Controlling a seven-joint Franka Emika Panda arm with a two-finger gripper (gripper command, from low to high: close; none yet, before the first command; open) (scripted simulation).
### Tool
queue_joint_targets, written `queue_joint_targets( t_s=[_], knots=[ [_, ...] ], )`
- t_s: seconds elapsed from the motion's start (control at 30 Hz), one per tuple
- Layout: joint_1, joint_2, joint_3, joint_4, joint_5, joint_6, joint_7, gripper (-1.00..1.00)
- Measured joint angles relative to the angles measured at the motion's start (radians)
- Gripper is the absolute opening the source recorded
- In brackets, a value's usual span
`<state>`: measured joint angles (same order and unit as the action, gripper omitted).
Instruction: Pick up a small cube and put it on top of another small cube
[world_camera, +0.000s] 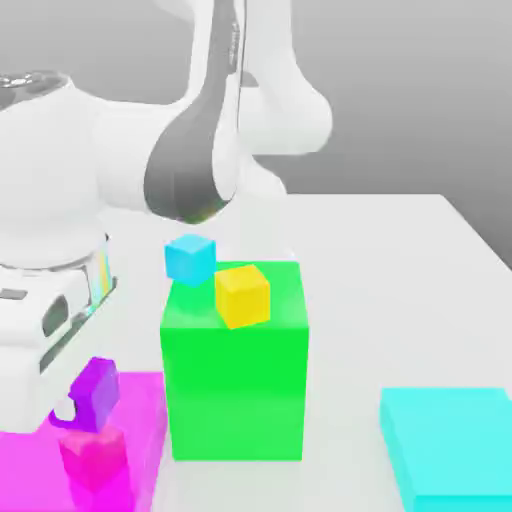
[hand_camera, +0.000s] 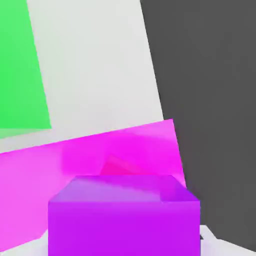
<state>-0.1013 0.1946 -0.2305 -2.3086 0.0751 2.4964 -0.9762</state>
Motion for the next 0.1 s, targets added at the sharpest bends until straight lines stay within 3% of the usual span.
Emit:
queue_joint_targets(
  t_s=[0.1],
  knots=[
    [0.000,0.000,0.000,0.000,0.000,0.000,0.000,1.00]
  ],
)
